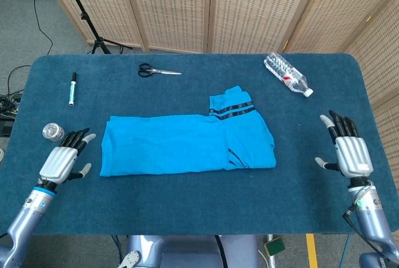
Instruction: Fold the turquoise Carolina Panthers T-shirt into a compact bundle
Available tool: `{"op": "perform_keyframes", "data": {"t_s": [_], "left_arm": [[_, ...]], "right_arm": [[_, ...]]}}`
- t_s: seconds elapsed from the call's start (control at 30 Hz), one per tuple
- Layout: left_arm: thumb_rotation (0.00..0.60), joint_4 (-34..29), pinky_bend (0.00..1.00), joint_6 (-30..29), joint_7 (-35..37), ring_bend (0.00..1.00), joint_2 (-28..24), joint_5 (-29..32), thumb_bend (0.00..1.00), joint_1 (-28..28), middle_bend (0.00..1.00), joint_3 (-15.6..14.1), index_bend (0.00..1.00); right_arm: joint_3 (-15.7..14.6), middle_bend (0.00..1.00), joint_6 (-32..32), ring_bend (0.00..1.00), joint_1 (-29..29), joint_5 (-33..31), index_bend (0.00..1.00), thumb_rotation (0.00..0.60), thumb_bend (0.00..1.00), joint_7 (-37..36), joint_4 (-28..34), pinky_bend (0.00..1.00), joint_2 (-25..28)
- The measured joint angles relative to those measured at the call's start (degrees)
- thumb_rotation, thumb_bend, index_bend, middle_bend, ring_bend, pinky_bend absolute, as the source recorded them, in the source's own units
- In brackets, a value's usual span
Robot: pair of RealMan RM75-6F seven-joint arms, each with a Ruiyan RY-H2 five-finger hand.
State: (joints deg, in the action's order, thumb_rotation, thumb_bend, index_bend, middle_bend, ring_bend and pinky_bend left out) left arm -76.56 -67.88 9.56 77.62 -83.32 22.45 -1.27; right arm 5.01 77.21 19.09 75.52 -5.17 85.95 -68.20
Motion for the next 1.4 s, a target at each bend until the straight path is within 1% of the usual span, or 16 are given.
{"op": "perform_keyframes", "data": {"t_s": [0.13, 0.2, 0.4, 0.53, 0.73, 0.97, 1.1, 1.23, 1.4], "left_arm": [[0.6, 2.7, 0.0, -0.3, 2.0, 0.0, 2.3, -2.7, 0.38, -0.8, 0.0, -1.7, 0.0], [0.6, 3.8, 0.0, -0.7, 2.5, 0.0, 3.1, -3.5, 0.38, -1.1, 0.0, -2.1, 0.0], [0.6, 7.3, 0.0, -2.1, 3.1, 0.0, 6.2, -5.1, 0.39, -1.8, 0.0, -2.5, 0.0], [0.6, 8.6, 0.0, -3.0, 3.2, 0.0, 7.5, -6.0, 0.39, -2.6, 0.0, -3.0, 0.02], [0.6, 9.9, 0.0, -2.9, 3.5, 0.0, 8.7, -5.8, 0.39, -3.3, 0.0, -3.3, 0.03], [0.6, 14.0, 0.0, -3.0, 3.6, 0.0, 11.8, -5.7, 0.39, -3.7, 0.0, -2.9, 0.06], [0.6, 16.9, 0.0, -2.8, 4.9, 0.0, 13.6, -5.6, 0.4, -3.6, 0.0, -2.5, 0.08], [0.6, 19.3, 0.0, -3.3, 7.3, 0.0, 14.8, -5.9, 0.4, -3.6, 0.0, -2.1, 0.13], [0.6, 20.9, 0.0, -3.1, 8.8, 0.0, 15.4, -6.8, 0.4, -3.2, 0.0, -2.4, 0.14]], "right_arm": [[-1.9, 0.0, 4.4, 0.0, -4.0, 2.6, 0.0, 0.6, 0.0, -0.9, 2.3, 0.0, 1.5], [-2.5, 0.0, 6.3, 0.0, -5.8, 3.5, 0.0, 0.6, 0.0, -0.5, 3.4, 0.0, 2.0], [-3.0, 0.0, 8.8, 0.0, -8.7, 5.3, 0.0, 0.6, 0.0, -1.9, 4.9, 0.0, 2.8], [-2.9, 0.0, 9.0, 0.0, -9.2, 6.4, 0.0, 0.6, 0.0, -3.5, 4.5, 0.0, 3.2], [-2.5, 0.0, 8.5, 0.0, -9.5, 7.3, 0.0, 0.6, 0.0, -5.1, 4.1, 0.0, 3.5], [-1.8, 0.0, 8.0, 0.0, -10.1, 7.6, 0.0, 0.6, 0.0, -6.2, 3.9, 0.0, 3.9], [-1.5, 0.0, 7.7, 0.0, -10.2, 7.7, 0.0, 0.6, 0.0, -6.4, 4.0, 0.0, 4.0], [-1.2, 0.0, 7.4, 0.0, -10.4, 7.8, 0.0, 0.6, 0.0, -6.3, 4.0, 0.0, 4.0], [-0.9, 0.0, 7.3, 0.0, -10.6, 8.0, 0.0, 0.6, 0.0, -6.2, 4.0, 0.0, 4.0]]}}
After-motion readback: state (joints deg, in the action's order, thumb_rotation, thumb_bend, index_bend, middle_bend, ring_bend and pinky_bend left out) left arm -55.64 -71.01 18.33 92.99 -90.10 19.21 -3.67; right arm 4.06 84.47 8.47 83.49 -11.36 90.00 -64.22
